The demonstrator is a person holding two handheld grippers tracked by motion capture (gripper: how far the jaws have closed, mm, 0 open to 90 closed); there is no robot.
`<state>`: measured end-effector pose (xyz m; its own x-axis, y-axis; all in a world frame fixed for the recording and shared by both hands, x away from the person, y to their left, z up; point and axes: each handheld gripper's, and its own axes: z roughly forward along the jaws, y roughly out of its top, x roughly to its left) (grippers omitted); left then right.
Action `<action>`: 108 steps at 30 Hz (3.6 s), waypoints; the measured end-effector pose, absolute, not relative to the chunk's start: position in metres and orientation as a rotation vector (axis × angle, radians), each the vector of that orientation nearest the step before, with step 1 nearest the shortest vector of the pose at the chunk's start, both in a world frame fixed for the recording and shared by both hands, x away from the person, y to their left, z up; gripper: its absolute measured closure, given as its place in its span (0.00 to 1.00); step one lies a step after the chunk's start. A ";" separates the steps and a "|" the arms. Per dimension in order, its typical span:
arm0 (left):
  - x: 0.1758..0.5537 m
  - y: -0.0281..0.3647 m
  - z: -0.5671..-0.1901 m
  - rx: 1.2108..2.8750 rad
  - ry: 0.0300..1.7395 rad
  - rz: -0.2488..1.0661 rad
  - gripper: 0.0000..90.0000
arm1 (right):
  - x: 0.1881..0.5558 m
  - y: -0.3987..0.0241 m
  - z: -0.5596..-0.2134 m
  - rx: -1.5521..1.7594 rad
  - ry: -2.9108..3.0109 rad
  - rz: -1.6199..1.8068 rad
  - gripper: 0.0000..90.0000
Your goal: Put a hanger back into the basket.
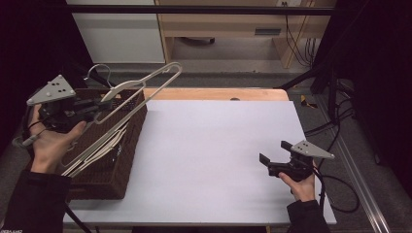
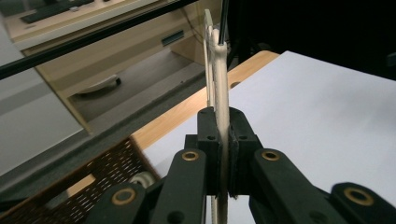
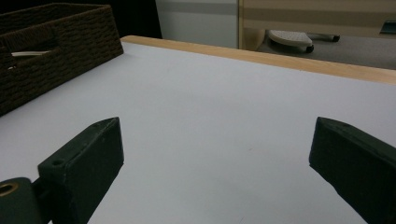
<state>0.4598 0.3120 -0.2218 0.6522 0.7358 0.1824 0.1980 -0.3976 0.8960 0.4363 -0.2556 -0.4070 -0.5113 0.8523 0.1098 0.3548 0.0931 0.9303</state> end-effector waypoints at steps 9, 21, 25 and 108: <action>0.468 0.347 -0.239 1.945 0.808 0.760 0.95 | 0.438 -0.255 -0.409 1.187 1.918 1.410 0.04; 0.480 0.379 -0.269 1.973 0.868 0.810 0.95 | 0.438 -0.255 -0.410 1.199 1.920 1.403 0.04; 0.483 0.386 -0.278 1.990 0.889 0.819 0.95 | 0.439 -0.255 -0.411 1.198 1.921 1.403 0.04; 0.423 0.296 -0.340 1.721 0.847 0.595 0.10 | 0.434 -0.257 -0.405 1.173 1.904 1.431 0.03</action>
